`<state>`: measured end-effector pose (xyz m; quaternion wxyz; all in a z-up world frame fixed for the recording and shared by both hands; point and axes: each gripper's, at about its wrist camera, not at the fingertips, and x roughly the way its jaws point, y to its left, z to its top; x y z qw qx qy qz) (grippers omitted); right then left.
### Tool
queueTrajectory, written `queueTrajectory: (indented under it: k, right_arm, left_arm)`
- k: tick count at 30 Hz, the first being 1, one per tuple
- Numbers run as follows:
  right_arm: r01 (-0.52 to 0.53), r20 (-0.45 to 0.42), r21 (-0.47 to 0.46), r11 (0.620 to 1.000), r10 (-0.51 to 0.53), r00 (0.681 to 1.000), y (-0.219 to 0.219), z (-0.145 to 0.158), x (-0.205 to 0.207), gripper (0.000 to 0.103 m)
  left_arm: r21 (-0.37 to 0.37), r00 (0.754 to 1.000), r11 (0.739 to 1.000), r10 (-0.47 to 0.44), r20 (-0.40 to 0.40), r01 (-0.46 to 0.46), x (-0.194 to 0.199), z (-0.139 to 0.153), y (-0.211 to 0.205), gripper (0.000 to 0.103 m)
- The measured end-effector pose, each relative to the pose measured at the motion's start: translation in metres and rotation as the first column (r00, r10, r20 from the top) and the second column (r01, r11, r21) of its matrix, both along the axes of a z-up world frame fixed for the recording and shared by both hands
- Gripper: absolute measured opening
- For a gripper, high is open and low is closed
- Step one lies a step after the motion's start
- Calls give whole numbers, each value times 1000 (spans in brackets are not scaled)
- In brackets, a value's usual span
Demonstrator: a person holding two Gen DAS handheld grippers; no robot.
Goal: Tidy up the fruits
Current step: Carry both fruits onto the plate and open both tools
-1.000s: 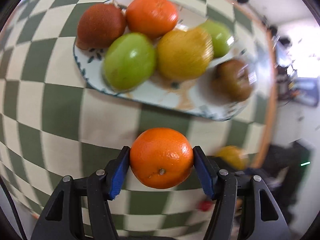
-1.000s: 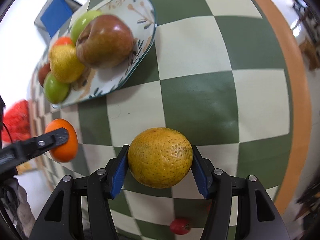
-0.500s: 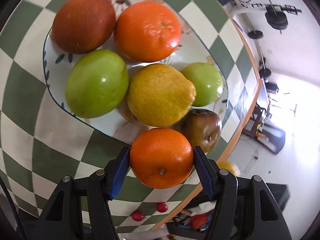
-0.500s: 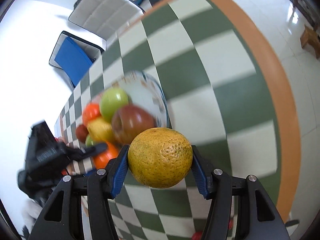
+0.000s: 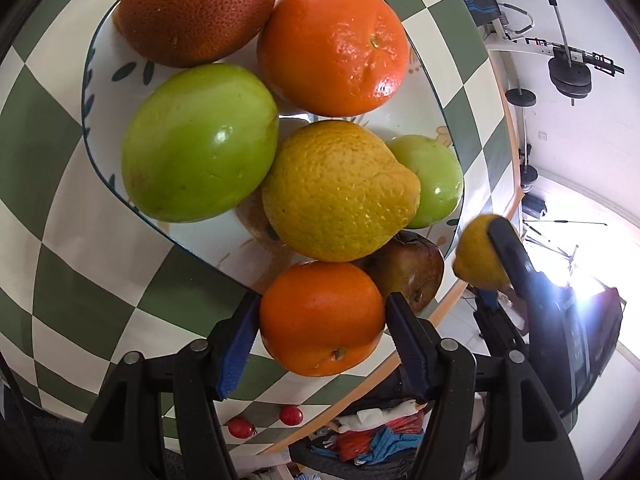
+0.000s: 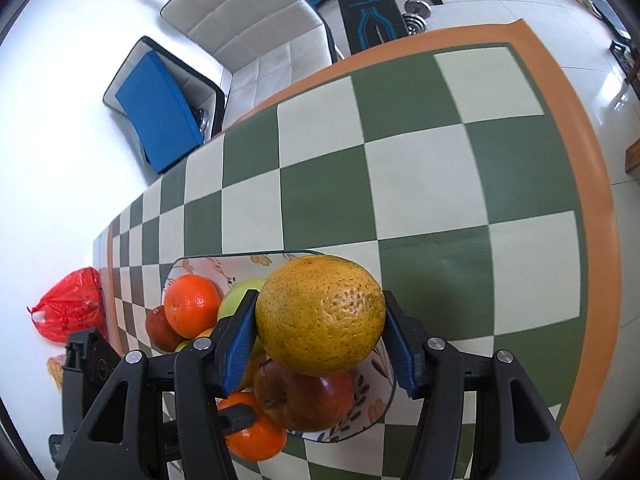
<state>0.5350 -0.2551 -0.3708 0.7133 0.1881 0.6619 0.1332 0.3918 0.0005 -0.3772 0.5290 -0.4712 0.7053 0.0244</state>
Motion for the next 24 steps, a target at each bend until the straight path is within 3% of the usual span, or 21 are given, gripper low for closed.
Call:
queueTrajectory:
  k: [5,9,12,14,16,19,24]
  right_arm:
    - [-36,-23,1,999,36,999,9,-10,0,64]
    - [-32,-21,11,999,32,999,10,-6,0,78]
    - [-49,4,-33,998,49,999,9,7,-5,78]
    - [-56,19,-70,996,58,998,7,18,-13,85]
    - [-74,39,-148,986,80,996,9,30,-24,95]
    - [-89,66,-240,967,107,992,13,43,-46,95]
    - [-81,111,-344,935,126,986,22,64,-89,96]
  left_arm:
    - [12,1000,1000,-8,9,8,2,10,-3,62]
    - [28,999,999,-32,37,31,3,24,0,62]
    - [97,992,991,-101,77,93,5,42,1,63]
    - [175,980,972,-173,102,154,6,54,0,71]
    - [284,956,932,-266,122,223,8,66,-2,74]
    - [452,910,837,-398,119,307,8,80,-3,81]
    - [586,853,722,-513,96,369,1,90,1,92]
